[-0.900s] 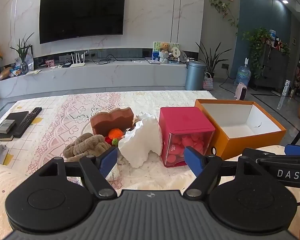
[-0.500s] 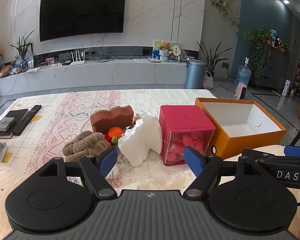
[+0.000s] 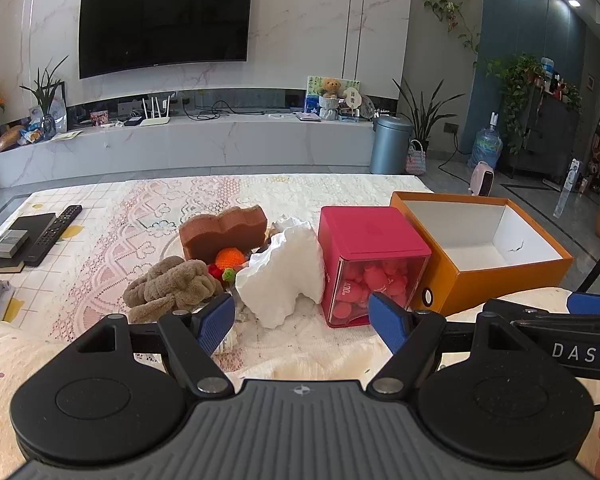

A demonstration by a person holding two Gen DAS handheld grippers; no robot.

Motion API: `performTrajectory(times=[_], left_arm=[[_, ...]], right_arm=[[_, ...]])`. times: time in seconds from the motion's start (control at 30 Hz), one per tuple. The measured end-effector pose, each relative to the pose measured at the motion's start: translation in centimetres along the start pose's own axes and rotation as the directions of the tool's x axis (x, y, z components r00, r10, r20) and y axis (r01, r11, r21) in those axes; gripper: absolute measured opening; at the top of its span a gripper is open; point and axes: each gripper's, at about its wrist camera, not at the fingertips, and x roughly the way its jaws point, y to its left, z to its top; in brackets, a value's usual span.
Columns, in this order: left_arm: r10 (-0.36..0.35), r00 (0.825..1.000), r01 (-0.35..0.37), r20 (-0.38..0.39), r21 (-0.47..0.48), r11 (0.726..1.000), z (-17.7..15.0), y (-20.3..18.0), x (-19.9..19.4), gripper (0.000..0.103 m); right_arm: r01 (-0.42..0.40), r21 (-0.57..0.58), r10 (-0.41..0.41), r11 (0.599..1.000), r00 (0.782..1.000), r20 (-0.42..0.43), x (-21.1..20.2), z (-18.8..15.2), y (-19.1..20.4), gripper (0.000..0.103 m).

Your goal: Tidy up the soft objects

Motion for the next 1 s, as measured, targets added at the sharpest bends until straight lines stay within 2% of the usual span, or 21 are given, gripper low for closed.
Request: performTrajectory(times=[1.0], left_arm=[[-0.012,1.0,0.012,-0.024,-0.005,1.0,0.22,-0.07,0.08,0.089]], right_arm=[[0.006,0.005,-0.006,1.0,1.0,-0.016,0.17,-0.14,-0.11,0.1]])
